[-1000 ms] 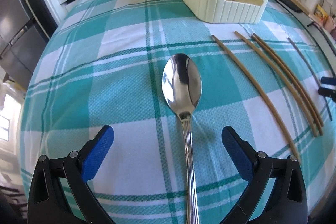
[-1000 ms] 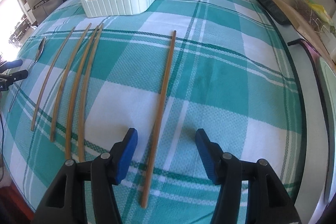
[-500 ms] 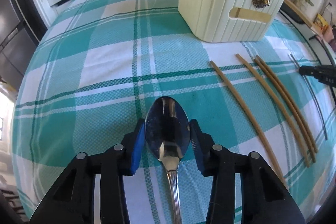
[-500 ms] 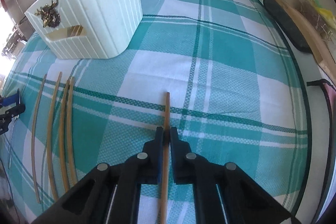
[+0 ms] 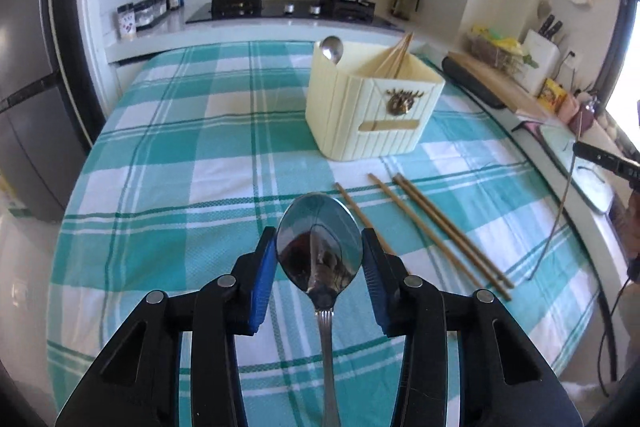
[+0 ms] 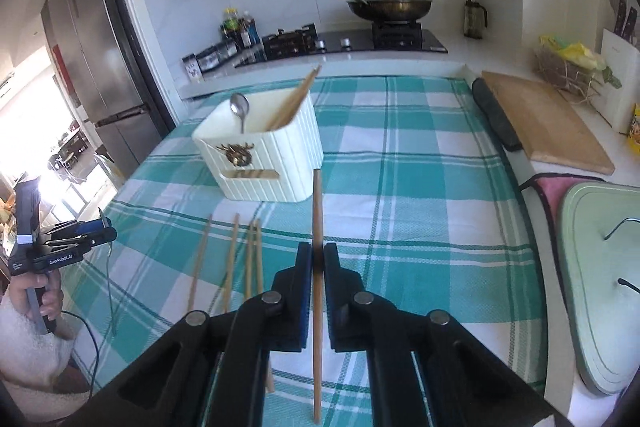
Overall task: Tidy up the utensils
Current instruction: 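Carry the chopstick and spoon over the cream box and drop both in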
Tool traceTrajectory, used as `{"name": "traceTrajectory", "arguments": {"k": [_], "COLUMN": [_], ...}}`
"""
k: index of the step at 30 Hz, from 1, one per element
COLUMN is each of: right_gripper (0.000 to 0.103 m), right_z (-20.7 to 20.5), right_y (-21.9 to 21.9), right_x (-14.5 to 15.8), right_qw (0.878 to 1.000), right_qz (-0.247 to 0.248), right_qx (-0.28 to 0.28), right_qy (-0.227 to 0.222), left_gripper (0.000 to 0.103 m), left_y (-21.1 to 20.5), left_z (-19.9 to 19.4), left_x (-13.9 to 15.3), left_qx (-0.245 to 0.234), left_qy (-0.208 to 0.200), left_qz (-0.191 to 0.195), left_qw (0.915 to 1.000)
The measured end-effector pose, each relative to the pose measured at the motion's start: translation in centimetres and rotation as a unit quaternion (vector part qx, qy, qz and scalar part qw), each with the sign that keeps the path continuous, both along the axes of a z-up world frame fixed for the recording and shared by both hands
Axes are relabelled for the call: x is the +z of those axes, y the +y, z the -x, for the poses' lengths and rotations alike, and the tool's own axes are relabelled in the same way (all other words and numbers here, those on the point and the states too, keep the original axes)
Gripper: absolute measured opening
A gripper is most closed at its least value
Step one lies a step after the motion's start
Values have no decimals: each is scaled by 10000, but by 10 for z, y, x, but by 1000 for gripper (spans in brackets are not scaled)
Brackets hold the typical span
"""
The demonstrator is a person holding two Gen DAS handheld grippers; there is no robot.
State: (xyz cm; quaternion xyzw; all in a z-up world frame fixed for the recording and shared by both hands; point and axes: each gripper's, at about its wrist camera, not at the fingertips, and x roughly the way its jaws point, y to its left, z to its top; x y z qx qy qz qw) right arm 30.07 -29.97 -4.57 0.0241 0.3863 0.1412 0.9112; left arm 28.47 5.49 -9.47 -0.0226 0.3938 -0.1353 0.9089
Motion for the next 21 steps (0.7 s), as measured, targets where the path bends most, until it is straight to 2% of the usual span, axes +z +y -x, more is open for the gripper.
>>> {"name": "traceTrajectory", "arguments": {"k": [3,8,16,21], "right_gripper": [6,6,6,6], "right_z": [22,35,23,2], "right_y": [-2,4,17,19], "right_x": [17,31,58,74], "right_qw": [9996,9980,9948,9936], "right_qz": [-110,-195,-172,-137], "right_qx": [-27,-70,-4,-6], "right_qy": [-262,-591,-1001,-1118], "left_gripper": [42,42,42,41], "left_y": [5,9,15,15], "left_z": [10,16,9,-3], "left_x": [16,34,52,81], "left_qx": [-14,-34,-62,-195], "left_qy": [-148,-315,-368,-512], "left_qz": [135,319,547,698], "left_qw": [9998,9990,9978,9961]}}
